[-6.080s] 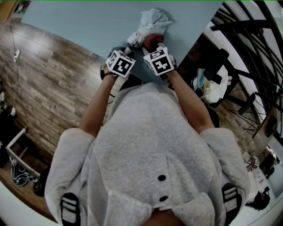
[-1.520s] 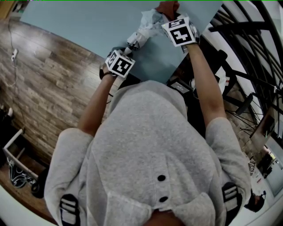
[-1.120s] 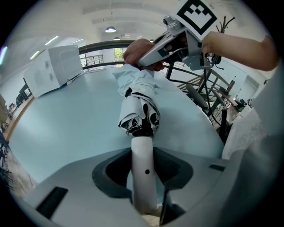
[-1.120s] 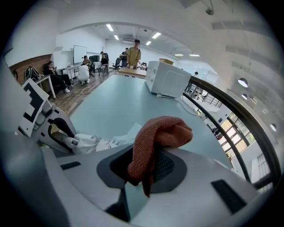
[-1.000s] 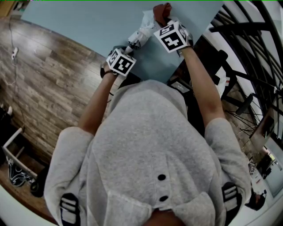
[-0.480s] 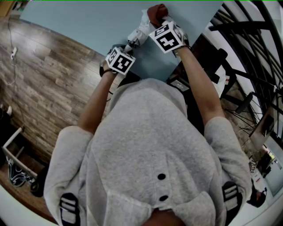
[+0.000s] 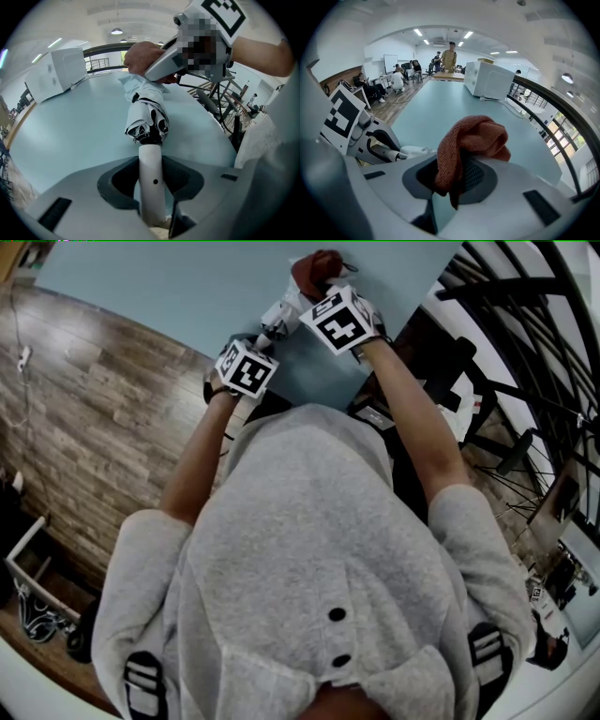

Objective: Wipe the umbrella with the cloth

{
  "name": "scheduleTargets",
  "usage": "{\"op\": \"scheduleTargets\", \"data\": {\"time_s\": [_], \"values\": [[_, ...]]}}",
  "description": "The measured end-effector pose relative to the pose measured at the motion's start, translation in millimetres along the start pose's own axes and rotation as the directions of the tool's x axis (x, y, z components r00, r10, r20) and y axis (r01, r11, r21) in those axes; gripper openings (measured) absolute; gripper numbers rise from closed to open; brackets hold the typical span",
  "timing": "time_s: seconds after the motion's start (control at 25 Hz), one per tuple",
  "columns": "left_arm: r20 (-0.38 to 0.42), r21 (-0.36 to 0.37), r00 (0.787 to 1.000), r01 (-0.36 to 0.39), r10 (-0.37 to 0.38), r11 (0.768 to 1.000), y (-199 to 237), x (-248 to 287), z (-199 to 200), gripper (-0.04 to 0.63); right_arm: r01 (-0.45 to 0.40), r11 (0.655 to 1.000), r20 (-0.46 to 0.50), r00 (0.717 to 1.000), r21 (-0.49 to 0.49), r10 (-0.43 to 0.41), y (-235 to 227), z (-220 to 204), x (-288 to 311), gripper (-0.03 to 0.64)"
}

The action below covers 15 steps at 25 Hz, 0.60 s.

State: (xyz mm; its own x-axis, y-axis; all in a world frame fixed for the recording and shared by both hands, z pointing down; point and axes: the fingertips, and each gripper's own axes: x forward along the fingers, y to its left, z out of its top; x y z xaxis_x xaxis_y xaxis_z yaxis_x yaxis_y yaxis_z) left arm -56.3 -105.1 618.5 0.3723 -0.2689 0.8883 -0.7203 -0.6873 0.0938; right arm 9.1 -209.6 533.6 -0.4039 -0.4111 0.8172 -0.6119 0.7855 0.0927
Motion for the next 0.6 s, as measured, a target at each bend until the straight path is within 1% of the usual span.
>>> {"op": "scheduleTargets", "data": {"time_s": [0.2, 0.28, 0.48, 0.6], "values": [[0.002, -0.003, 1.0, 0.004, -0.004, 1.0, -0.1, 0.0, -0.3, 0.156, -0.054, 0.998, -0.001, 0.999, 0.017, 0.054, 10.3, 1.3, 3.1, 0.08], [0.001, -0.002, 1.0, -0.004, 0.004, 1.0, 1.5, -0.4, -1.0, 0.156, -0.086, 0.996, -0.011, 0.996, 0.032, 0.087, 17.3, 1.4, 3.4, 0.08], [0.001, -0.002, 1.0, -0.009, 0.009, 1.0, 1.6, 0.0, -0.1, 0.156, -0.18, 0.983, -0.037, 0.983, 0.019, 0.181, 41.7, -1.3, 8.3, 0.08], [0.004, -0.006, 1.0, -0.002, 0.002, 1.0, -1.0, -0.8, 0.1, 0.156, -0.191, 0.981, -0.045, 0.98, 0.024, 0.192, 49.2, -3.4, 10.4, 0.08]]}}
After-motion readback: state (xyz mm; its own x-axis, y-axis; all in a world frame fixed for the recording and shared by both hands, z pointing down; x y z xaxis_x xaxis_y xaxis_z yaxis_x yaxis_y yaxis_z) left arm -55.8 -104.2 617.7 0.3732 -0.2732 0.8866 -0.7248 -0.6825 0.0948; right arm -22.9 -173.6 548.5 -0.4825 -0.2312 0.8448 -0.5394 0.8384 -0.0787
